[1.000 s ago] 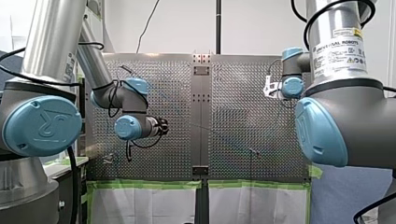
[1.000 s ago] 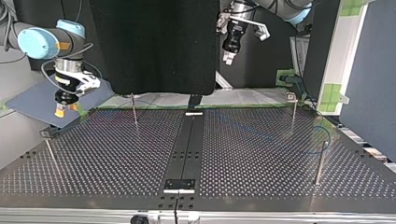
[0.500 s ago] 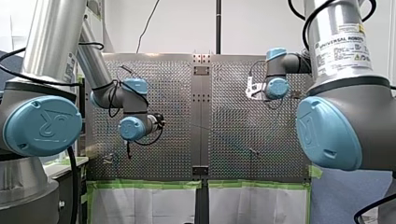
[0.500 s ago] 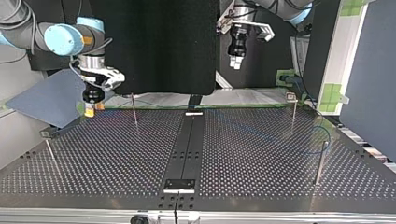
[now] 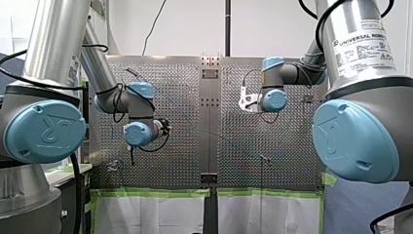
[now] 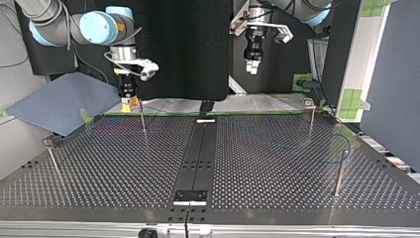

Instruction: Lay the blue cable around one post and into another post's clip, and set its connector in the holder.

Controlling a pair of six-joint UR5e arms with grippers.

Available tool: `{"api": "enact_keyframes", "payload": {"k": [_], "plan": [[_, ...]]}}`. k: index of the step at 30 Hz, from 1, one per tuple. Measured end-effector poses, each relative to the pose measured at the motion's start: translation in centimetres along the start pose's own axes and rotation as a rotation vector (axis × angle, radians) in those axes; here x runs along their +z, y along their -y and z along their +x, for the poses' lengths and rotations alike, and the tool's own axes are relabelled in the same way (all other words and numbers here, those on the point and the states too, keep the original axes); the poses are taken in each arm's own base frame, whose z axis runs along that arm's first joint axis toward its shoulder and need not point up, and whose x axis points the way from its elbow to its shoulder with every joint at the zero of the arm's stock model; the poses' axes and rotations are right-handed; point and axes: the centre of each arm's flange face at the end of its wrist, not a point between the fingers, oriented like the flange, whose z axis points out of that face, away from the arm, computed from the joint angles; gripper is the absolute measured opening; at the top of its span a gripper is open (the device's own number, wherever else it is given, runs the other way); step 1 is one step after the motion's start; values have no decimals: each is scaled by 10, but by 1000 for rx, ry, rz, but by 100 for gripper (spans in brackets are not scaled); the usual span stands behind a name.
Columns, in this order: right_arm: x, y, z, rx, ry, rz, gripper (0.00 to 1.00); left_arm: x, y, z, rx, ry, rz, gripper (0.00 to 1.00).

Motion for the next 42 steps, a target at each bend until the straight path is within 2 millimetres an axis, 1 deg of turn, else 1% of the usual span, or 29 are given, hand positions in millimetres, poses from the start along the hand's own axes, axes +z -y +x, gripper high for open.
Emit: {"api": "enact_keyframes", "payload": {"k": [4, 6, 10, 14, 17, 21, 33, 37, 42], "plan": [[-3, 15, -4, 0, -9, 11, 100, 0, 0, 0, 0, 0, -2, 98], [-5, 23, -10, -4, -3, 18, 100, 0, -1, 0, 0, 1, -7, 98], [-9, 38, -28, -27, 23, 26, 100, 1, -5, -1, 0, 6, -38, 98], [-13, 59, -49, -50, 45, 53, 100, 1, -7, -1, 0, 10, -60, 98], [-16, 67, -60, -62, 59, 66, 100, 2, -8, -2, 0, 13, -67, 98], [-17, 72, -64, -71, 64, 74, 100, 2, -9, -2, -1, 14, -69, 98], [-25, 84, -67, -89, 81, 102, 100, 3, -10, -2, -1, 15, -73, 98], [-33, 92, -71, -111, 101, 118, 100, 4, -11, -2, -1, 16, -75, 98], [-44, 110, -73, -126, 93, 140, 100, 5, -12, -2, -1, 18, -78, 98]]}}
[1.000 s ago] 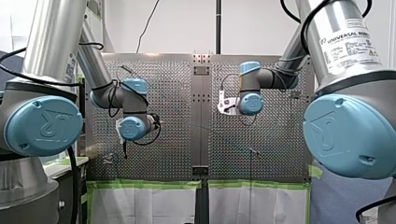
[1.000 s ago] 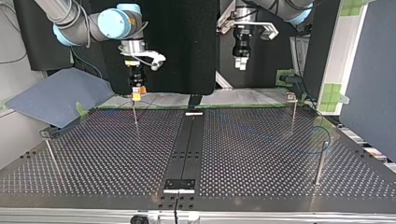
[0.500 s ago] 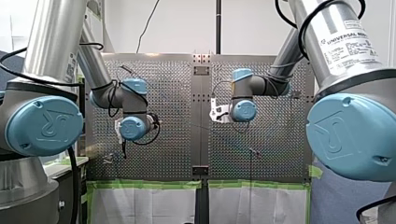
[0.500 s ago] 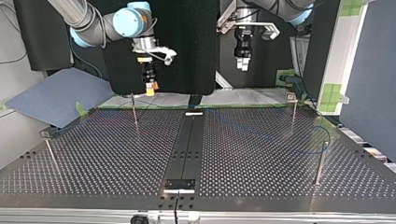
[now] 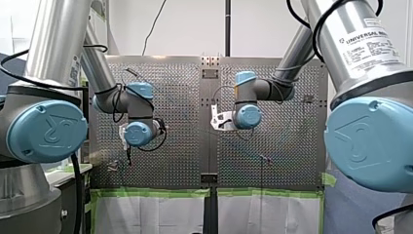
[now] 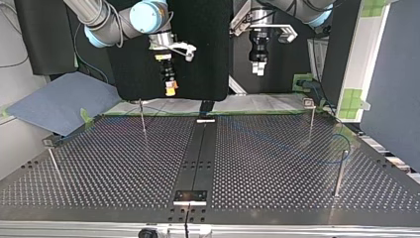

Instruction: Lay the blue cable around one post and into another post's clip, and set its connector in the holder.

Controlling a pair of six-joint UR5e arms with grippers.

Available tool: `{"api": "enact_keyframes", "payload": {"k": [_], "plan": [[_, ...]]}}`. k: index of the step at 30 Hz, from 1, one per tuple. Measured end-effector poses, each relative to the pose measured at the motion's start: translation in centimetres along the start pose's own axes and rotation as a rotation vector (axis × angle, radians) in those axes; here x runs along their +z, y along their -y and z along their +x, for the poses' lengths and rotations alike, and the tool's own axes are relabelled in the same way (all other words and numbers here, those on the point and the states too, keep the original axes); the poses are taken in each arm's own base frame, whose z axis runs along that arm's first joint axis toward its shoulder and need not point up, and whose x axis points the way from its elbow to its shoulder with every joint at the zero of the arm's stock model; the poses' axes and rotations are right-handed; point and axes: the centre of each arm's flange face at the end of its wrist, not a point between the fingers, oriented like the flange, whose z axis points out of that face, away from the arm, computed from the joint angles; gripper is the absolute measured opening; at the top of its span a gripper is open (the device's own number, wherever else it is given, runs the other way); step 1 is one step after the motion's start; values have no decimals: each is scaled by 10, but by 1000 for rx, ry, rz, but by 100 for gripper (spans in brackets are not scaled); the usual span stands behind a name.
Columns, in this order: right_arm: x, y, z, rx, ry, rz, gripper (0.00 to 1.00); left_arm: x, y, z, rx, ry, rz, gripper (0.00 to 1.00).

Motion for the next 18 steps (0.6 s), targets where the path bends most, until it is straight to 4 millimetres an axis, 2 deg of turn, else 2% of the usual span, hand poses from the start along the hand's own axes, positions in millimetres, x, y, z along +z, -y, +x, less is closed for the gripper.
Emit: {"api": "enact_keyframes", "payload": {"k": [8, 14, 18], "plan": [[-11, 32, -1, -13, -36, 5, 100, 1, -1, 0, 0, 1, -5, 98], [-17, 49, -20, -32, -6, 28, 100, 2, -2, 0, -1, 2, -6, 98], [-18, 54, -33, -32, 11, 34, 100, 3, -3, -1, -1, 3, -8, 98]]}}
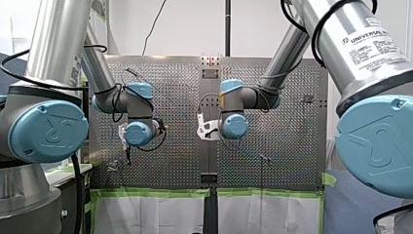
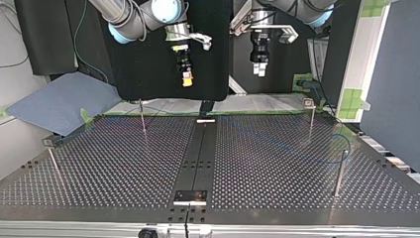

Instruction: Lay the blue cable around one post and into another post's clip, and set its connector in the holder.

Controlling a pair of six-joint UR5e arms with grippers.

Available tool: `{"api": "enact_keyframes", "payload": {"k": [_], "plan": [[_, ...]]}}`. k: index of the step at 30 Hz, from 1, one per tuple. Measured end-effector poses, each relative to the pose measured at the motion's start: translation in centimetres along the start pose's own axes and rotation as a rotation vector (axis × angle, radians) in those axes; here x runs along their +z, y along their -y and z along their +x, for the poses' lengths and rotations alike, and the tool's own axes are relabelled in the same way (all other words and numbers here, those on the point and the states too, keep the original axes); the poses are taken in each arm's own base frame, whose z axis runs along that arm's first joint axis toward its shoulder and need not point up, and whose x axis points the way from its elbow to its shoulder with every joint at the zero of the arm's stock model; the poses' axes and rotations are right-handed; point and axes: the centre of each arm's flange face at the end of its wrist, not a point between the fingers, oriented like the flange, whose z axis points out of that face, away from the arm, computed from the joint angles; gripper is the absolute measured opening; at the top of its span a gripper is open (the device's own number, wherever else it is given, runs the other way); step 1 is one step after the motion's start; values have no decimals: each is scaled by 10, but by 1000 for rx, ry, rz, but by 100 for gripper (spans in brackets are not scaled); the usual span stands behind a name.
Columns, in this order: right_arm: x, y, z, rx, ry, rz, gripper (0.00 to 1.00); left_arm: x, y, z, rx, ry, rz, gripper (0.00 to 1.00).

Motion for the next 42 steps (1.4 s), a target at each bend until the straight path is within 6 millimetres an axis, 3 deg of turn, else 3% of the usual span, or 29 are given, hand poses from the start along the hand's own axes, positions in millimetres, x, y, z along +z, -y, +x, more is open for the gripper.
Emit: {"api": "enact_keyframes", "payload": {"k": [42], "plan": [[-4, 7, -6, -5, 24, 17, 100, 3, -4, 0, -4, 2, -17, 98]]}}
